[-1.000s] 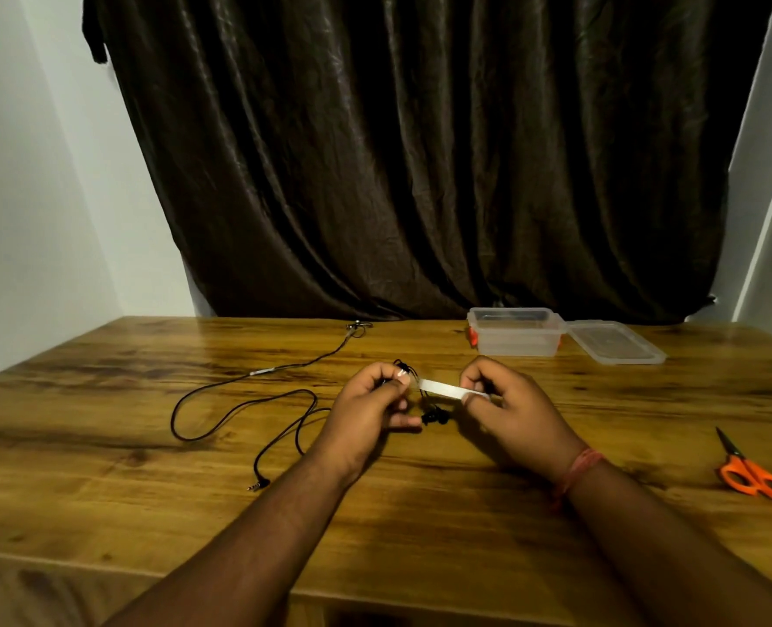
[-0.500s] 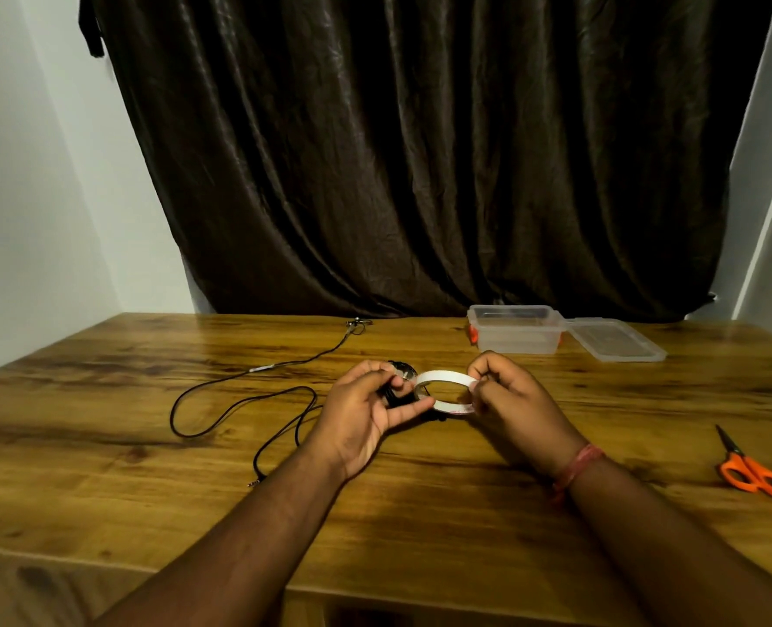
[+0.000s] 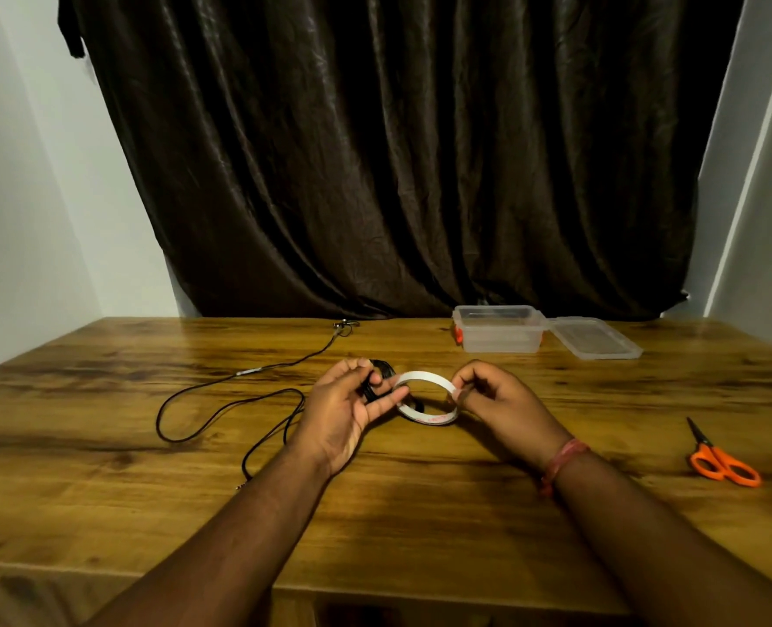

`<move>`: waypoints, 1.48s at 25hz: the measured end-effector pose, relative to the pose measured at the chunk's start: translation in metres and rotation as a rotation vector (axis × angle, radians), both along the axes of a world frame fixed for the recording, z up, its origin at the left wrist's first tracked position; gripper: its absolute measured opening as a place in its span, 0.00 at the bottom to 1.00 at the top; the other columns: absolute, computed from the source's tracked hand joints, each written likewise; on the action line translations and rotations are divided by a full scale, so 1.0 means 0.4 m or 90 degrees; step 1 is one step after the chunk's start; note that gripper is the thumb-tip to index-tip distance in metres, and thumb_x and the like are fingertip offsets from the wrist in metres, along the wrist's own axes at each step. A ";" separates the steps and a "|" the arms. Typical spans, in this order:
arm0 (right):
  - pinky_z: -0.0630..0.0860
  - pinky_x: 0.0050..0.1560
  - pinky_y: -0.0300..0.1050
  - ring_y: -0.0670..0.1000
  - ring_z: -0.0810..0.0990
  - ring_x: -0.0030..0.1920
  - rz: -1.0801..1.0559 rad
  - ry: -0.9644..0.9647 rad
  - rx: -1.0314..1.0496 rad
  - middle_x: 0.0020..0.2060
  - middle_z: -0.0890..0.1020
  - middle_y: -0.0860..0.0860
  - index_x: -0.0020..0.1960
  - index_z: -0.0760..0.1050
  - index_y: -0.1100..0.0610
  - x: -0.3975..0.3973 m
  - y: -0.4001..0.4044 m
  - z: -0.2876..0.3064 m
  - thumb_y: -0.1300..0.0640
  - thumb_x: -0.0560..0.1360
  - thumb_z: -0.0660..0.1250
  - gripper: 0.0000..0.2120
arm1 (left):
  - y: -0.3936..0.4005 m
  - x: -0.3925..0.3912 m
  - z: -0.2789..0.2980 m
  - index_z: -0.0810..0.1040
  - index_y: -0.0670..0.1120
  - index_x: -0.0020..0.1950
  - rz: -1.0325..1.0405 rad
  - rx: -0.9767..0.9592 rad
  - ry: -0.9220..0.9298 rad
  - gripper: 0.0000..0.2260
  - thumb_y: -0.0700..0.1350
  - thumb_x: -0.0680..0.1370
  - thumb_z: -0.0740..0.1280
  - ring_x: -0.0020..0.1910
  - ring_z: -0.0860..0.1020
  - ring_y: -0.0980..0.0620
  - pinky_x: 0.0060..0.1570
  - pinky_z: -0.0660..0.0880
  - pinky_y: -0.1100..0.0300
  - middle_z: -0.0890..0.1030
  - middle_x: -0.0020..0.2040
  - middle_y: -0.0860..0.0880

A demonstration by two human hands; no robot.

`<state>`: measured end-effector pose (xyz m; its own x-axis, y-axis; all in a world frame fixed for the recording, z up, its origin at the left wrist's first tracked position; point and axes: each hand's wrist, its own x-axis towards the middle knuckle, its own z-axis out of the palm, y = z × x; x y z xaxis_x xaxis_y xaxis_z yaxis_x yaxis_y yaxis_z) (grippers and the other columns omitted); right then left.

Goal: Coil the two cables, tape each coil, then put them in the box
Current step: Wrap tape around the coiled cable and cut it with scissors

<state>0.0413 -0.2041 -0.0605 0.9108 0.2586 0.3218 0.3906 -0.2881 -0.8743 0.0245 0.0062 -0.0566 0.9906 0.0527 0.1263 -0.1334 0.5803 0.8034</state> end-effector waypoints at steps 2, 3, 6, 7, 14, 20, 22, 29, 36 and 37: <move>0.80 0.52 0.48 0.51 0.81 0.47 -0.013 0.005 -0.024 0.43 0.82 0.50 0.45 0.79 0.49 -0.010 -0.003 0.007 0.57 0.77 0.67 0.05 | 0.001 -0.003 0.000 0.74 0.39 0.46 0.008 0.016 0.010 0.08 0.35 0.82 0.58 0.43 0.83 0.44 0.51 0.81 0.42 0.75 0.38 0.42; 0.79 0.49 0.44 0.49 0.81 0.46 -0.023 0.007 -0.036 0.43 0.82 0.49 0.46 0.79 0.49 -0.018 -0.009 0.013 0.56 0.77 0.68 0.03 | 0.001 -0.006 0.001 0.74 0.39 0.45 0.011 0.021 0.011 0.08 0.35 0.82 0.58 0.43 0.83 0.43 0.51 0.81 0.42 0.74 0.38 0.42; 0.74 0.45 0.40 0.46 0.79 0.44 -0.085 -0.031 -0.086 0.43 0.81 0.47 0.47 0.77 0.49 -0.039 -0.060 0.031 0.54 0.77 0.68 0.01 | 0.003 -0.012 0.001 0.74 0.39 0.47 0.007 0.036 0.010 0.07 0.35 0.82 0.58 0.46 0.84 0.39 0.50 0.82 0.44 0.74 0.39 0.41; 0.74 0.45 0.41 0.46 0.79 0.45 -0.121 -0.043 -0.128 0.43 0.81 0.46 0.47 0.77 0.48 -0.044 -0.092 0.035 0.54 0.77 0.67 0.01 | 0.003 -0.013 0.001 0.74 0.38 0.48 0.005 0.043 0.010 0.07 0.35 0.82 0.58 0.49 0.83 0.36 0.49 0.82 0.45 0.74 0.39 0.41; 0.70 0.40 0.45 0.50 0.76 0.42 -0.339 -0.068 -0.549 0.43 0.78 0.49 0.46 0.73 0.50 -0.100 -0.371 0.082 0.52 0.76 0.67 0.04 | -0.001 -0.010 -0.012 0.74 0.39 0.48 -0.002 0.082 0.000 0.07 0.36 0.82 0.58 0.57 0.79 0.30 0.45 0.83 0.49 0.74 0.40 0.41; 0.76 0.46 0.48 0.56 0.78 0.46 -0.436 0.035 -0.700 0.47 0.81 0.54 0.48 0.78 0.53 -0.130 -0.461 0.092 0.47 0.74 0.67 0.10 | -0.001 -0.002 -0.018 0.74 0.39 0.48 -0.001 0.116 -0.017 0.08 0.37 0.83 0.58 0.55 0.81 0.32 0.50 0.82 0.46 0.75 0.40 0.42; 0.76 0.45 0.47 0.54 0.77 0.44 -0.440 0.046 -0.733 0.45 0.80 0.52 0.47 0.77 0.51 -0.136 -0.457 0.078 0.43 0.74 0.64 0.12 | -0.002 -0.005 -0.016 0.74 0.39 0.48 0.001 0.121 -0.019 0.08 0.37 0.83 0.57 0.55 0.82 0.33 0.49 0.82 0.48 0.75 0.40 0.42; 0.73 0.45 0.45 0.56 0.79 0.48 -0.351 -0.005 -0.706 0.49 0.79 0.54 0.48 0.79 0.53 -0.124 -0.387 0.044 0.54 0.75 0.66 0.05 | -0.003 -0.007 -0.018 0.73 0.39 0.48 0.008 0.134 -0.014 0.07 0.37 0.83 0.58 0.54 0.82 0.34 0.47 0.83 0.50 0.75 0.43 0.40; 0.74 0.47 0.47 0.57 0.78 0.52 -0.366 -0.103 -0.693 0.51 0.79 0.55 0.54 0.74 0.54 -0.126 -0.319 0.018 0.55 0.77 0.63 0.07 | -0.007 -0.007 -0.020 0.74 0.39 0.47 0.003 0.139 -0.013 0.07 0.37 0.83 0.58 0.54 0.82 0.34 0.47 0.83 0.50 0.75 0.45 0.38; 0.74 0.48 0.48 0.57 0.78 0.53 -0.394 -0.077 -0.725 0.52 0.79 0.55 0.56 0.73 0.53 -0.126 -0.315 0.021 0.52 0.77 0.63 0.09 | -0.007 -0.007 -0.019 0.74 0.39 0.47 0.003 0.138 -0.014 0.07 0.37 0.83 0.58 0.54 0.82 0.34 0.47 0.83 0.49 0.75 0.44 0.38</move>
